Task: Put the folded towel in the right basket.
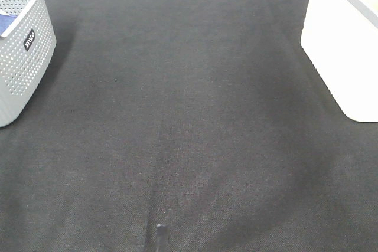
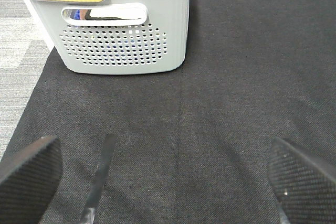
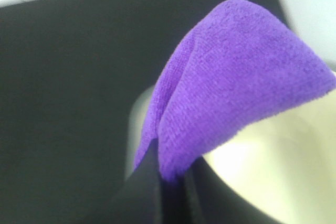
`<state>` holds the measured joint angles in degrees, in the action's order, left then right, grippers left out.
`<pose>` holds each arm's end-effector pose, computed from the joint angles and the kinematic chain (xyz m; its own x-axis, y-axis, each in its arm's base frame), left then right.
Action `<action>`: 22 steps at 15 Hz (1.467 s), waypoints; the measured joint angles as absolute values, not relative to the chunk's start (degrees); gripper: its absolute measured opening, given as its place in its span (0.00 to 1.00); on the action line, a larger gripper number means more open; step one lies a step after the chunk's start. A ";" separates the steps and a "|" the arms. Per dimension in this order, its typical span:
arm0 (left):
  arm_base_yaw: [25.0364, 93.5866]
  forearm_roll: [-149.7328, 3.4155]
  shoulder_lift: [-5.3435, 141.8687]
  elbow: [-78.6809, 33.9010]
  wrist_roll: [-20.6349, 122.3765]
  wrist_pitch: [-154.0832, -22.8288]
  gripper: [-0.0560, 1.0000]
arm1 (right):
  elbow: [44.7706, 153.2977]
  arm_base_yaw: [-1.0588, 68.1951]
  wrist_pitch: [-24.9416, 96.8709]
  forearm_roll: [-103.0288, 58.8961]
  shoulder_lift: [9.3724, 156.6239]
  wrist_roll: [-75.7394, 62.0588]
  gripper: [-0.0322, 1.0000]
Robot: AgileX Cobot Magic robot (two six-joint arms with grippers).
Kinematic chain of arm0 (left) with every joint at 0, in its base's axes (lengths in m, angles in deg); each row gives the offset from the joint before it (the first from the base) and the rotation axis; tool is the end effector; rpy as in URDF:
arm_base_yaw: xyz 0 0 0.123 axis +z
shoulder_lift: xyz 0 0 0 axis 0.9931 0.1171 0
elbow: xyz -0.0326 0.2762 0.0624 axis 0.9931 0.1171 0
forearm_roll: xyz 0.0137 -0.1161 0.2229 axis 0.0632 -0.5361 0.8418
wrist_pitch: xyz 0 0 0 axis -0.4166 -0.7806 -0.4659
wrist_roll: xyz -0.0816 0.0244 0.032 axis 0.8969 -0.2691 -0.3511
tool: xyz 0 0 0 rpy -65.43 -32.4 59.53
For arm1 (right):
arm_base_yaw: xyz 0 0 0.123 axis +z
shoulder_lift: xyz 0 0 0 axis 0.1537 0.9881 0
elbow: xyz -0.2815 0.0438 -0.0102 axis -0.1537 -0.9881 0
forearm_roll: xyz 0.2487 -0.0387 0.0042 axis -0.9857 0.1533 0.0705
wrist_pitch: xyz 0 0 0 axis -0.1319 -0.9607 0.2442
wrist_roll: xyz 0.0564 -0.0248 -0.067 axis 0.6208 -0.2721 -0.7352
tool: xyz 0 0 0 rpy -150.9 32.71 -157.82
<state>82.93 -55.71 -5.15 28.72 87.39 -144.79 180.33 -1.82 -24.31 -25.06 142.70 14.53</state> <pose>-0.0050 0.0054 0.2773 -0.4442 -0.0059 -0.8959 -0.0513 0.9985 0.0189 0.4846 -0.0749 0.4086 -0.5687 0.1485 -0.8091 0.0641 0.9886 0.1363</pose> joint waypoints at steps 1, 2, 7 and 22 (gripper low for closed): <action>82.93 -55.71 -5.15 28.72 87.39 -144.79 0.99 | 177.81 -2.05 -24.43 -20.70 142.70 14.53 0.07; 82.93 -55.71 -5.15 28.72 87.39 -144.79 0.99 | 175.23 -2.05 -24.77 -16.35 142.76 14.53 0.07; 82.93 -55.71 -5.15 28.72 87.39 -144.79 0.99 | 164.23 -2.05 -24.83 -13.37 142.70 17.57 0.82; 82.93 -55.71 -5.15 28.72 87.39 -144.79 0.99 | 114.04 8.78 -23.68 -13.48 93.25 13.79 0.97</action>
<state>82.93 -55.71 -5.15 28.72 87.39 -144.79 114.04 8.78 -23.68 -13.48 93.25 13.79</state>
